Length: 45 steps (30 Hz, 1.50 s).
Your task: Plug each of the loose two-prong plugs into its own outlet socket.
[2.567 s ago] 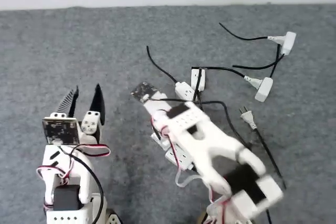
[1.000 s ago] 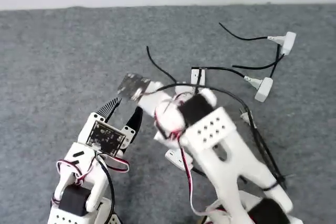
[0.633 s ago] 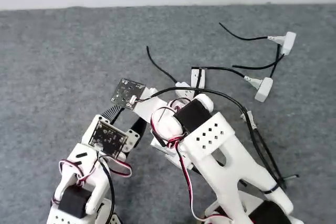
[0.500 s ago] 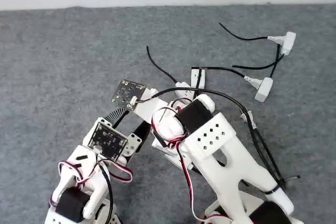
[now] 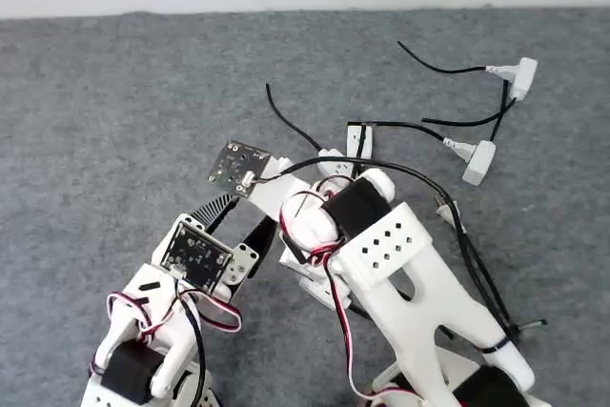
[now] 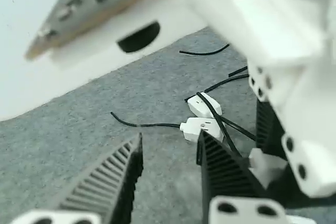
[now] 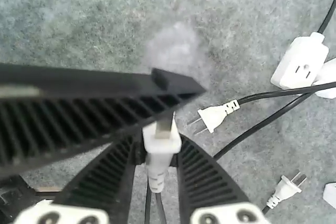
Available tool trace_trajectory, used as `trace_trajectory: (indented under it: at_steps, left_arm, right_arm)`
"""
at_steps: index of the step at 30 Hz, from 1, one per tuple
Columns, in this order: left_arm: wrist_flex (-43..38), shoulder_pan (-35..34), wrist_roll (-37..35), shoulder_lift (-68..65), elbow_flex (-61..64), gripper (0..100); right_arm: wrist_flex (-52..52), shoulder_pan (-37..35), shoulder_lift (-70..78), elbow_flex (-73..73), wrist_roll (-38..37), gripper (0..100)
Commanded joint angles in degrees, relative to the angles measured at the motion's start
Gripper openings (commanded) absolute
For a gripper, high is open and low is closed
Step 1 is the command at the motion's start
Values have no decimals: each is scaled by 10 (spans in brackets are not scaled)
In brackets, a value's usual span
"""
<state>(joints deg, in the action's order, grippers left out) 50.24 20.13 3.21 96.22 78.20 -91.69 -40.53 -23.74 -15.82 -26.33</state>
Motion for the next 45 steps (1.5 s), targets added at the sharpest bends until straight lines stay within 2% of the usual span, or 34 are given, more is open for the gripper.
trace_trajectory:
  at_steps: [1,8,12,21,33,45]
  left_arm:
    - [-6,5,-18,-2,-21,169]
    - [6,11,-16,-2,-25,169]
    - [19,57,3,-2,-26,169]
    - [18,57,29,-2,-20,169]
    - [-18,57,33,-2,17,169]
    - [-21,64,33,-3,30,169]
  right_arm:
    - [-1,7,-18,34,-9,9]
    - [0,24,-21,36,-10,9]
    - [2,30,-21,36,-21,9]
    - [-21,30,-21,35,-22,9]
    - [-64,43,-21,55,-42,9]
    - [-85,40,-21,96,-46,9]
